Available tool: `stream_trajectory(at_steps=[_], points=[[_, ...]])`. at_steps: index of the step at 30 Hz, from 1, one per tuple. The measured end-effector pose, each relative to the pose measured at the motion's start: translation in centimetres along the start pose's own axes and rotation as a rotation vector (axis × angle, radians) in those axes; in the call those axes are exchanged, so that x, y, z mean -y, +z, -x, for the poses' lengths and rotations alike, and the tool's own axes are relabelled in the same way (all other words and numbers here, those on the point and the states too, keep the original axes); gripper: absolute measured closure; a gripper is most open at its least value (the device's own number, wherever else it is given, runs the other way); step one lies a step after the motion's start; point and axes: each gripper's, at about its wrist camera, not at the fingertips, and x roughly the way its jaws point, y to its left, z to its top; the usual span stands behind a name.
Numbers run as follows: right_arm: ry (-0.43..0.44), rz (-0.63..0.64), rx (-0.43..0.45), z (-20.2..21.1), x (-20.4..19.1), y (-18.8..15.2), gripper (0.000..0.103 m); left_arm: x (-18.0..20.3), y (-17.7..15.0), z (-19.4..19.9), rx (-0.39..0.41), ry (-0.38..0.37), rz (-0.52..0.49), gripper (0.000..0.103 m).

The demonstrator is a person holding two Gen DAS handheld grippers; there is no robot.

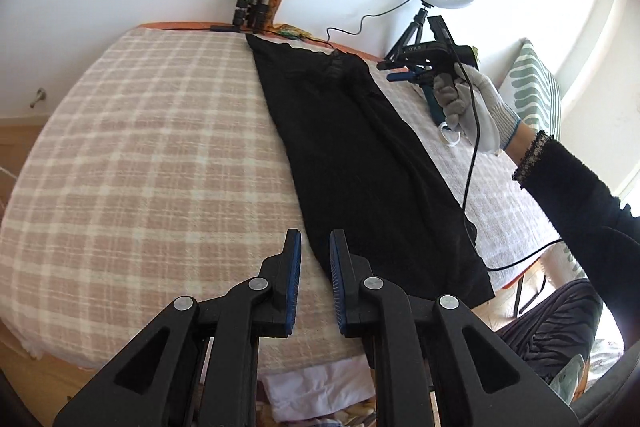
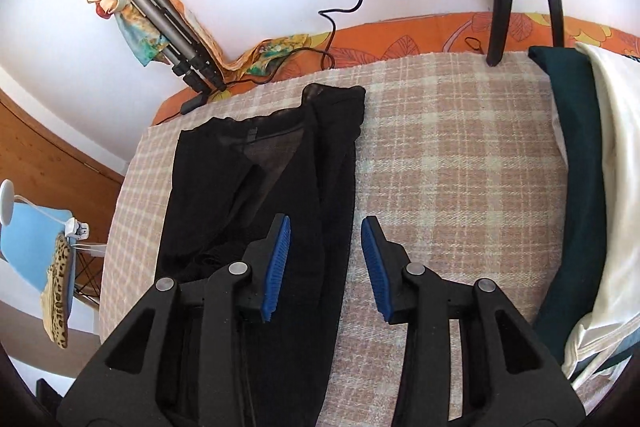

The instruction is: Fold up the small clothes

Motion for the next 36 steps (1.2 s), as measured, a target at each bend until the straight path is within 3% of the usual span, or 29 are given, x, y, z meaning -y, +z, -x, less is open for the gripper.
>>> stream_trajectory(at_steps=[4,8,10,14,18,22,24,27,28,29,31,36], points=[[-0.039,0.093,-0.051,-2.3,-2.1,-0.6,0.072,-1.8,3.2,-0.3,0.04,0.044,-0.028,0.09],[-0.099,0.118,-0.103,-4.1,-2.5,-0.8,0.096,-2.1,4.6,-0.8,0.076,0.014,-0.036,0.09],[-0.128,0.128,-0.086,-4.0,-2.6,-0.8,0.099,-2.3,4.7,-0.9,0.075,-0.009,-0.026,0.09],[-0.105,0.123,-0.031,-1.9,-3.3,0.3,0.1,-2.3,4.6,-1.2,0.05,-0.052,-0.014,0.09],[-0.07,0.129,-0.008,-0.8,-5.2,2.0,0.101,-2.6,4.7,-0.9,0.054,-0.06,0.0,0.09],[-0.054,0.178,-0.015,-2.1,-8.7,3.8,0.1,-2.7,4.8,-0.7,0.071,-0.046,0.004,0.09],[0.008,0.185,-0.029,-3.5,-10.4,4.6,0.1,-2.8,4.9,-0.9,0.068,-0.043,0.005,0.09],[0.14,0.193,-0.059,-3.7,-11.9,5.3,0.087,-2.8,4.8,-1.2,0.059,-0.038,0.005,0.09],[0.162,0.201,-0.026,-3.0,-11.8,5.4,0.075,-2.8,4.7,-1.3,0.057,-0.036,0.004,0.09],[0.152,0.203,0.014,-2.2,-11.3,5.4,0.068,-2.9,4.7,-1.3,0.056,-0.036,0.003,0.09],[0.084,0.173,0.071,-1.1,-9.0,5.6,0.068,-3.0,4.7,-1.6,0.05,-0.035,0.007,0.09],[-0.039,0.008,0.079,-2.0,-0.9,6.0,0.068,-2.8,4.8,-2.5,0.031,-0.036,0.012,0.09]])
